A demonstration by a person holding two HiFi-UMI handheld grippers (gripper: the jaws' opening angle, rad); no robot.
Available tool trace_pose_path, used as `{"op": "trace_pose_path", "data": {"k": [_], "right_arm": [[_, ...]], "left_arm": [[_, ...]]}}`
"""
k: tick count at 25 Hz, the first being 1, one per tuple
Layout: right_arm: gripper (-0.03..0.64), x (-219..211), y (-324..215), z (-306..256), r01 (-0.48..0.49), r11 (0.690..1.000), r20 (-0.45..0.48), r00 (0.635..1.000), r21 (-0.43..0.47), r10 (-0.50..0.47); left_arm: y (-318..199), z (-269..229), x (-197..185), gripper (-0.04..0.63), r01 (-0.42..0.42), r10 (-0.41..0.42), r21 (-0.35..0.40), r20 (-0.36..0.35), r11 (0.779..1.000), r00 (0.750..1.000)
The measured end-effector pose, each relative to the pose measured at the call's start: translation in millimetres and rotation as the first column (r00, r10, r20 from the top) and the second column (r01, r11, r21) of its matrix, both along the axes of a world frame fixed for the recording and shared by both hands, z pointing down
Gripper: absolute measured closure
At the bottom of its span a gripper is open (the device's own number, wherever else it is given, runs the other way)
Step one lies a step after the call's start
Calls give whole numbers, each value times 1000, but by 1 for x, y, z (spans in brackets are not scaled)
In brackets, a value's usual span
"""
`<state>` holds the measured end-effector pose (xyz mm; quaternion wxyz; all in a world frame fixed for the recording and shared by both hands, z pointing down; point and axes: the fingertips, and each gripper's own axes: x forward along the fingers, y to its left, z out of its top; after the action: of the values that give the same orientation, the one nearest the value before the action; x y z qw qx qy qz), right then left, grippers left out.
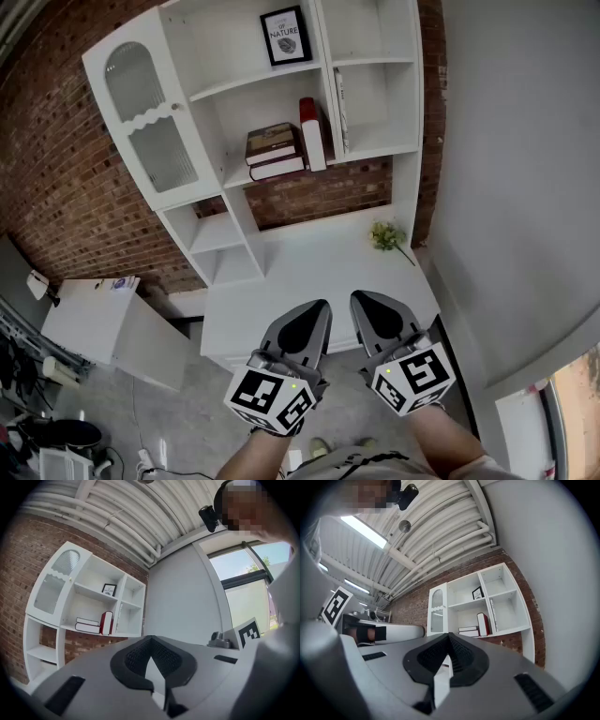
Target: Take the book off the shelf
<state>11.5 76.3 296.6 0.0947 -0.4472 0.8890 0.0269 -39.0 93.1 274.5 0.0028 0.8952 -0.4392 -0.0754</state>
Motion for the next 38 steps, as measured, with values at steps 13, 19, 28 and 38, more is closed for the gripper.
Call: {"op": "trace_pose_path", "data": {"k": [13,19,28,38], "right_arm": [[600,18,4,2,19,1000,19,1000,10,-20],[597,38,4,2,26,999,41,999,19,-27],[597,48,-2,16,35,999,37,999,7,-36],[597,53,-38,28,0,1000,19,1000,-12,1]], "left_arm": [[0,-1,17,584,17,-17,0,7,1000,1000],[-4,-5,30,584,28,-28,-2,1,1000,1000],[-10,0,43,584,33,-33,4,13,999,999],[-50,-1,37,584,32,-32,-1,-4,999,999]]}}
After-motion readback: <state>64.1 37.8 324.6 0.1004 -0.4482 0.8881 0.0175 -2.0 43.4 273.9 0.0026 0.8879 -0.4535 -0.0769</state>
